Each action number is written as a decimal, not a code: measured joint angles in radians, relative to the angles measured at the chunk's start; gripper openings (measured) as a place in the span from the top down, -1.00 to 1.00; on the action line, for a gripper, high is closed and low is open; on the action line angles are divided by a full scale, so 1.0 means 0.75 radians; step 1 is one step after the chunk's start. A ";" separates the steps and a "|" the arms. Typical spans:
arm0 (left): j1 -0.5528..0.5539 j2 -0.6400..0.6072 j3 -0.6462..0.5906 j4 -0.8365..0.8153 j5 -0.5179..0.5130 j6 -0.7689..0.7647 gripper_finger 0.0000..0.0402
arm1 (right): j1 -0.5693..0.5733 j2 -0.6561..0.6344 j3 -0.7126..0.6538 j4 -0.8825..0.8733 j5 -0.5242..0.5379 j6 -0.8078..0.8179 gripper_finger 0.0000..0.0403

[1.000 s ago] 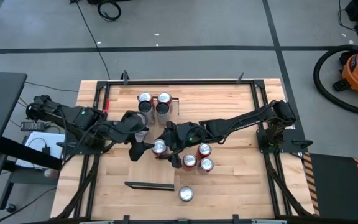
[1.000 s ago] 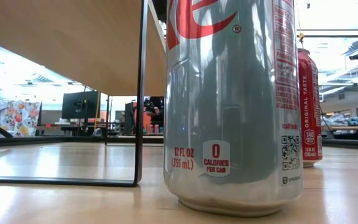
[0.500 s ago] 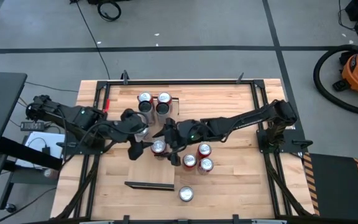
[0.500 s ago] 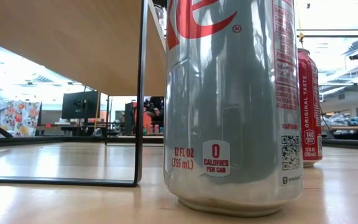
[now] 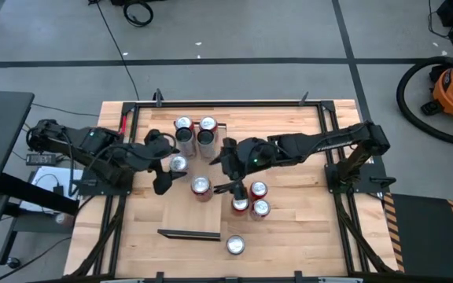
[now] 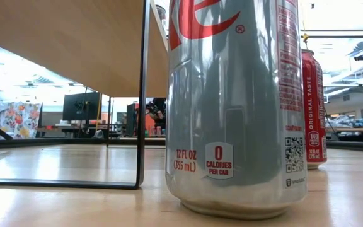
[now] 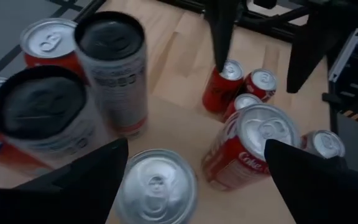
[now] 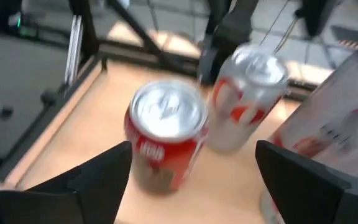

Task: Place canned beverage on shelf
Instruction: Put the top left red and white soda can on the shelf

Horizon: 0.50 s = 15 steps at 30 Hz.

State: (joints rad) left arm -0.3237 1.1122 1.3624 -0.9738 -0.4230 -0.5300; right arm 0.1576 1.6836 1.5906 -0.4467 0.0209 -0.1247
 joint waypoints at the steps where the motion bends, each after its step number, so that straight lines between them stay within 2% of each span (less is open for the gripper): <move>1: 0.006 -0.005 0.000 -0.011 -0.002 0.001 -0.94 | -0.003 0.001 0.000 -0.043 -0.025 -0.005 -0.70; 6: 0.056 -0.043 0.000 -0.082 -0.004 0.002 -0.94 | -0.006 0.023 -0.059 -0.111 -0.115 0.054 -0.49; 11: 0.086 -0.074 0.001 -0.109 0.029 0.002 -0.94 | -0.005 0.022 -0.129 0.006 -0.132 0.071 -0.29; 15: 0.088 -0.083 0.000 -0.151 0.034 0.002 -0.94 | -0.016 0.045 -0.152 0.097 -0.226 0.064 -0.19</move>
State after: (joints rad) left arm -0.2581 1.0501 1.3624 -1.0867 -0.3973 -0.5282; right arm 0.1457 1.7170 1.4767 -0.3741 -0.1483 -0.0763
